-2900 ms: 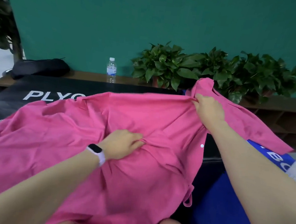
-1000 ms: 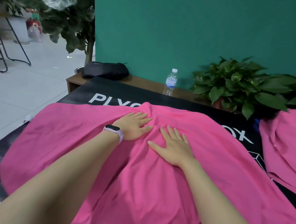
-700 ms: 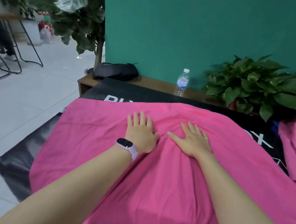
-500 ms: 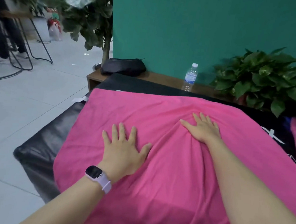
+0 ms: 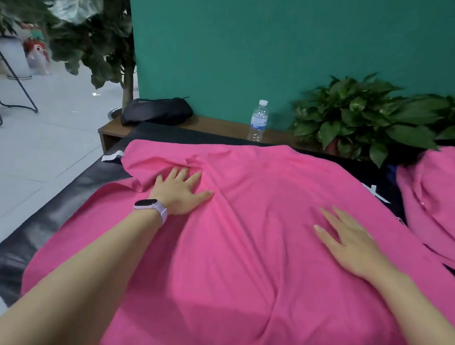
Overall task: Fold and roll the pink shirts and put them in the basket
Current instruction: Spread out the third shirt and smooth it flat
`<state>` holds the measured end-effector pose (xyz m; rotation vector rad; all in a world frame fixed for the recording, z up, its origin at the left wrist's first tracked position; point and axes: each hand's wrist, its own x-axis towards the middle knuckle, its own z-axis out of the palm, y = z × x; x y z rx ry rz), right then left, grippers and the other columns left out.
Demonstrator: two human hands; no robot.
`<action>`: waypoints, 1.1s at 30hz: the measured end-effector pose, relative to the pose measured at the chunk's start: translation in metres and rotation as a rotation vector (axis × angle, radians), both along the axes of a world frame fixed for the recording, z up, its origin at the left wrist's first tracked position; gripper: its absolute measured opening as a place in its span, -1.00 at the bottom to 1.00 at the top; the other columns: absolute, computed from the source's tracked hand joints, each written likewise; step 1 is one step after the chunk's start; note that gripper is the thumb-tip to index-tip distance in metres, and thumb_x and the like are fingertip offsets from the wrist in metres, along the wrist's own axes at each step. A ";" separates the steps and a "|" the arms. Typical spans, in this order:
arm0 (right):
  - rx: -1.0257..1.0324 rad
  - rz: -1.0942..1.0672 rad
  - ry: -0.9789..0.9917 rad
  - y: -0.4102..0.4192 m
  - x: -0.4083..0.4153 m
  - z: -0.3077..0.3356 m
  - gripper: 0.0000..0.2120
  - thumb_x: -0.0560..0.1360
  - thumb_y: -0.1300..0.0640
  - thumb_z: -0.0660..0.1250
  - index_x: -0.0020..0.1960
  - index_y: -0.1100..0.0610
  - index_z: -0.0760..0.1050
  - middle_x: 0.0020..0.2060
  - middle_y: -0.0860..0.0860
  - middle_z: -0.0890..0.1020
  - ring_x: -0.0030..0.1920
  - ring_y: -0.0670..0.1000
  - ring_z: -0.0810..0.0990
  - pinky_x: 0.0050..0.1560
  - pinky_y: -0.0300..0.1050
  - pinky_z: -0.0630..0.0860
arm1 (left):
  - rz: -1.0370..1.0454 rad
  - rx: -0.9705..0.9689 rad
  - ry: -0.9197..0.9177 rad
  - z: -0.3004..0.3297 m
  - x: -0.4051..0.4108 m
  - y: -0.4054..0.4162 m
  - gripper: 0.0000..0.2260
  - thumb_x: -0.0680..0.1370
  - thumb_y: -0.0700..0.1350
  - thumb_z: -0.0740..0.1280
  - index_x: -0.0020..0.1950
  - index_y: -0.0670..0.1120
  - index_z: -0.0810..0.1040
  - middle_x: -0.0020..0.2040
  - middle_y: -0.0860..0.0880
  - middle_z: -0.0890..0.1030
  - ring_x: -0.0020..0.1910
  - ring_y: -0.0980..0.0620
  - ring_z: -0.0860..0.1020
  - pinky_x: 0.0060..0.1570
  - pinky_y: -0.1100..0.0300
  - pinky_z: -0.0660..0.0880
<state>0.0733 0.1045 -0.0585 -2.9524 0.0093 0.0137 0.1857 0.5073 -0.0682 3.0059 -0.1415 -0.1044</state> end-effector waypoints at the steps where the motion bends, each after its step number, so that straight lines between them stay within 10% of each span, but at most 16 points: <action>1: -0.023 -0.028 0.030 -0.008 -0.008 -0.003 -0.12 0.38 -0.56 -0.22 0.63 -0.22 0.01 0.64 -0.05 0.03 0.63 -0.03 -0.04 0.59 -0.06 -0.13 | -0.012 -0.003 -0.006 0.001 0.012 0.001 -0.16 0.42 0.55 -0.15 0.63 0.19 -0.02 0.66 -0.02 -0.02 0.63 -0.06 -0.09 0.53 -0.25 -0.07; 12: -0.097 -0.135 0.074 0.010 0.005 -0.013 -0.04 0.35 -0.64 -0.26 0.64 -0.20 -0.14 0.65 -0.05 -0.11 0.63 0.04 -0.14 0.61 0.11 -0.14 | 0.158 0.102 -0.320 0.027 -0.020 -0.059 -0.73 0.59 -0.10 0.14 0.26 -0.12 0.44 0.20 -0.14 0.53 0.16 -0.19 0.51 0.11 0.00 0.37; 16: -0.093 -0.068 0.094 -0.003 0.025 -0.007 0.04 0.25 -0.71 -0.30 0.63 -0.25 -0.11 0.64 -0.08 -0.09 0.63 0.02 -0.13 0.60 0.10 -0.14 | 0.150 0.058 -0.233 0.011 -0.103 -0.060 -0.61 0.63 0.12 0.08 0.30 -0.09 0.43 0.26 -0.19 0.48 0.24 -0.25 0.46 0.21 -0.09 0.36; 21: -0.068 -0.057 0.077 -0.006 0.037 -0.005 0.06 0.24 -0.71 -0.29 0.63 -0.23 -0.04 0.64 -0.06 -0.03 0.63 0.03 -0.07 0.60 0.12 -0.11 | 0.183 -0.057 -0.139 -0.007 -0.157 -0.058 -0.26 0.56 0.42 -0.12 0.62 0.02 0.11 0.61 -0.21 0.09 0.60 -0.23 -0.02 0.52 -0.24 -0.19; 27: 0.078 0.052 -0.010 0.020 0.011 0.002 -0.27 0.55 -0.42 -0.04 0.64 -0.13 0.06 0.64 -0.02 0.05 0.63 0.02 -0.04 0.61 0.10 -0.11 | 0.173 -0.064 -0.101 -0.005 -0.146 -0.060 -0.21 0.53 0.47 -0.14 0.65 0.05 0.02 0.64 -0.18 0.00 0.61 -0.23 -0.10 0.53 -0.25 -0.18; 33: -0.024 0.158 0.064 0.059 -0.051 -0.007 -0.11 0.38 -0.61 -0.26 0.62 -0.26 -0.13 0.64 -0.10 -0.10 0.63 -0.04 -0.18 0.57 0.01 -0.27 | 0.155 -0.046 -0.118 -0.009 -0.137 -0.057 -0.21 0.51 0.48 -0.14 0.64 0.08 0.04 0.64 -0.17 0.03 0.61 -0.24 -0.07 0.53 -0.26 -0.15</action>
